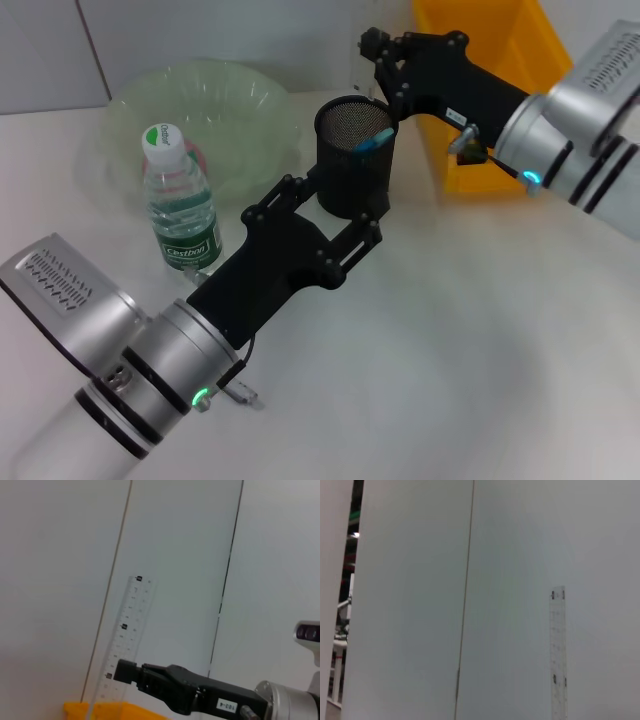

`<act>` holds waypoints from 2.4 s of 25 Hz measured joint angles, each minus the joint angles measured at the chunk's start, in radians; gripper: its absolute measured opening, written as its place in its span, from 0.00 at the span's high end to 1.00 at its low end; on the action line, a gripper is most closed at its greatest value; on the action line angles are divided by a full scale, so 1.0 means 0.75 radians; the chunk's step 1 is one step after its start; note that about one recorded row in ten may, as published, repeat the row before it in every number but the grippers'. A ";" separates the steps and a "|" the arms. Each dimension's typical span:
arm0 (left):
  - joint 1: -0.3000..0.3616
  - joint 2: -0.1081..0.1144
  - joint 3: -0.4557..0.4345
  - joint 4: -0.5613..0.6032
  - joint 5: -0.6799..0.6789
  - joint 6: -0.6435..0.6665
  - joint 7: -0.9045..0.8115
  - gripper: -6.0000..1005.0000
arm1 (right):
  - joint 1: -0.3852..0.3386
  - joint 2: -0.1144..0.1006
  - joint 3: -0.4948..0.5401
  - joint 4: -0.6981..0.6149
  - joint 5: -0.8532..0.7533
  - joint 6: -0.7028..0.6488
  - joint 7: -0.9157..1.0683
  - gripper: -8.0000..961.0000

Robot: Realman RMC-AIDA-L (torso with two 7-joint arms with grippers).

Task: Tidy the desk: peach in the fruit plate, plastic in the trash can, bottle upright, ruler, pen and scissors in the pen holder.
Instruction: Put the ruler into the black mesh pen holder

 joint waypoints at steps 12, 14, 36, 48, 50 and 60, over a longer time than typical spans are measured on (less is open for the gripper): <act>0.002 0.000 -0.001 -0.009 0.002 -0.002 -0.024 0.30 | 0.061 0.003 -0.019 0.052 -0.010 0.190 -0.005 0.99; 0.001 0.000 -0.001 -0.009 0.002 -0.002 -0.024 0.30 | 0.066 0.004 -0.019 0.060 -0.010 0.213 -0.005 0.99; -0.005 -0.002 -0.010 -0.009 0.002 -0.002 -0.024 0.29 | 0.074 0.005 -0.018 0.063 -0.005 0.301 -0.006 0.98; -0.010 -0.002 -0.015 -0.009 0.002 -0.002 -0.024 0.29 | 0.076 0.004 -0.018 0.064 -0.011 0.322 -0.007 0.98; -0.011 -0.003 -0.015 -0.009 0.002 -0.002 -0.024 0.29 | 0.079 0.004 -0.018 0.065 -0.012 0.331 -0.007 0.98; -0.010 -0.004 -0.018 -0.009 0.000 -0.002 -0.024 0.29 | 0.079 0.003 -0.018 0.065 -0.014 0.333 0.000 0.83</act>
